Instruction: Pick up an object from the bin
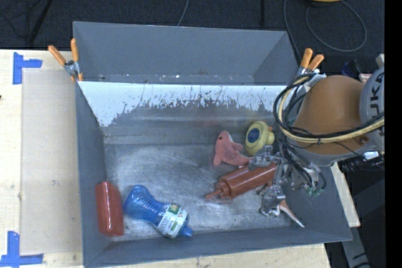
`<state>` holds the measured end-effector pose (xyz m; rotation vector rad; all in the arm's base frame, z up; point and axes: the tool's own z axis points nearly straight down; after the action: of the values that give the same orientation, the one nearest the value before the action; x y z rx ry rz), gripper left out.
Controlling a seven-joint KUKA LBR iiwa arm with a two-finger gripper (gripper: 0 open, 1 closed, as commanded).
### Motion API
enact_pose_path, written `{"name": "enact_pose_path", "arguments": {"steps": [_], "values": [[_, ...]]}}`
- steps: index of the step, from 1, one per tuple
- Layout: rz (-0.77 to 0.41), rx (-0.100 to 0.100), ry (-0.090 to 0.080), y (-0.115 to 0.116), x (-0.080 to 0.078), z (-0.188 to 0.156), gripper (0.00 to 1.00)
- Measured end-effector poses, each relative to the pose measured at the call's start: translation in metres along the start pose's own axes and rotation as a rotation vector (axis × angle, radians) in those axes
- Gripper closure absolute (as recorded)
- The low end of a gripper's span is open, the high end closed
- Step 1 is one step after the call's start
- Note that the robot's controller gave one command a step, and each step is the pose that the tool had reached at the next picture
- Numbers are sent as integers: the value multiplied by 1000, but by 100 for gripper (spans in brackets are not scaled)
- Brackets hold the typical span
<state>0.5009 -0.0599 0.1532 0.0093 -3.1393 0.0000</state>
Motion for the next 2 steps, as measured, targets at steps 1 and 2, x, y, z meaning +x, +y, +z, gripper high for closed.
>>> {"name": "enact_pose_path", "arguments": {"steps": [1,2], "values": [[-1,0,0,0,0,0,0],[-118,2,-14,6,-18,44,0]]}}
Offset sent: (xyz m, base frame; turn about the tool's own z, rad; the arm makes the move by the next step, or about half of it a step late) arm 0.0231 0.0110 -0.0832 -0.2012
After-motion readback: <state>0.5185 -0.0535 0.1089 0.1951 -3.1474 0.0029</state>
